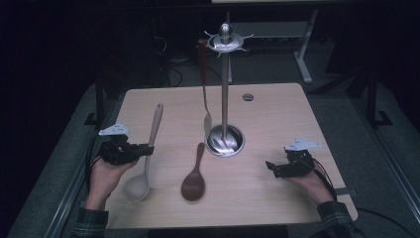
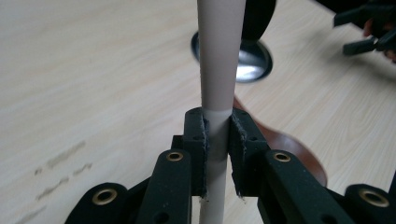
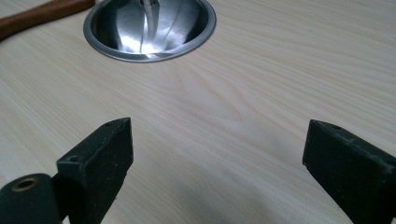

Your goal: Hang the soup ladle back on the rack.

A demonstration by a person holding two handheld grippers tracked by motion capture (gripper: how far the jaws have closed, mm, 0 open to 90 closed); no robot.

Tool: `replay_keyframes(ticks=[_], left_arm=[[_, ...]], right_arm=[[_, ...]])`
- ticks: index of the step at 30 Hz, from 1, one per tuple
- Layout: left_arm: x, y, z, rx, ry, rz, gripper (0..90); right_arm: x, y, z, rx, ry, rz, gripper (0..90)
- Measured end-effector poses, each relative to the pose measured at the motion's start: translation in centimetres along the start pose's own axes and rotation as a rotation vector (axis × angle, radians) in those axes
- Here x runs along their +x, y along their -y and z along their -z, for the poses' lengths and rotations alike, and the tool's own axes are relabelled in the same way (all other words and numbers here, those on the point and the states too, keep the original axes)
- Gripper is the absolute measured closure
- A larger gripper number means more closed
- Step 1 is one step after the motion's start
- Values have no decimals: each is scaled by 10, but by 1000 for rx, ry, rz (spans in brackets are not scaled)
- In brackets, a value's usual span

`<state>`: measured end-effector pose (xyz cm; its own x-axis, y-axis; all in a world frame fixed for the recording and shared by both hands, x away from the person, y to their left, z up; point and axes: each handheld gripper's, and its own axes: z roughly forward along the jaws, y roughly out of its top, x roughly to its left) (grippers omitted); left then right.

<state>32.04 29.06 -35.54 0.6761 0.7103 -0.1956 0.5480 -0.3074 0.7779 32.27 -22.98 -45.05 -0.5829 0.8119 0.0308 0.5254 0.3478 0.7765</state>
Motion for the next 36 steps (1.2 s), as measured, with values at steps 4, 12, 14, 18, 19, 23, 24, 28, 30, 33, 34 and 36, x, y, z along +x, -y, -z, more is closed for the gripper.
replay_keyframes(ticks=[4, 12, 14, 18, 19, 23, 24, 28, 30, 33, 34, 36], left_arm=[[-10, -6, 2, -49, 25, -12, 781], [-36, -18, -2, -99, 78, -66, 780], [-43, -21, -5, -107, 89, -79, 780], [-54, -26, -14, -106, 108, -100, 780], [-55, -26, -16, -107, 112, -103, 780], [-64, -31, -25, -113, 127, -113, 780], [-66, -33, -28, -118, 128, -112, 781], [-74, -39, -36, -131, 141, -118, 780], [-77, -41, -40, -127, 147, -116, 780], [-81, -43, -47, -125, 154, -114, 780], [-82, -43, -49, -125, 159, -118, 780], [-85, -46, -54, -126, 160, -117, 780]], right_arm=[[5, -5, 2, -10, -18, 6, 100], [14, -22, 6, -61, -90, 1, 183], [18, -27, 8, -78, -121, -5, 229], [24, -35, 9, -103, -159, -10, 280], [26, -37, 9, -110, -171, -5, 290], [35, -48, 10, -133, -203, 7, 317], [36, -50, 10, -138, -207, 12, 317], [45, -65, 10, -161, -238, 16, 333], [49, -71, 9, -166, -253, 12, 333], [53, -78, 8, -175, -268, 15, 343], [54, -80, 8, -181, -274, 13, 346], [57, -86, 9, -191, -284, 19, 349]])
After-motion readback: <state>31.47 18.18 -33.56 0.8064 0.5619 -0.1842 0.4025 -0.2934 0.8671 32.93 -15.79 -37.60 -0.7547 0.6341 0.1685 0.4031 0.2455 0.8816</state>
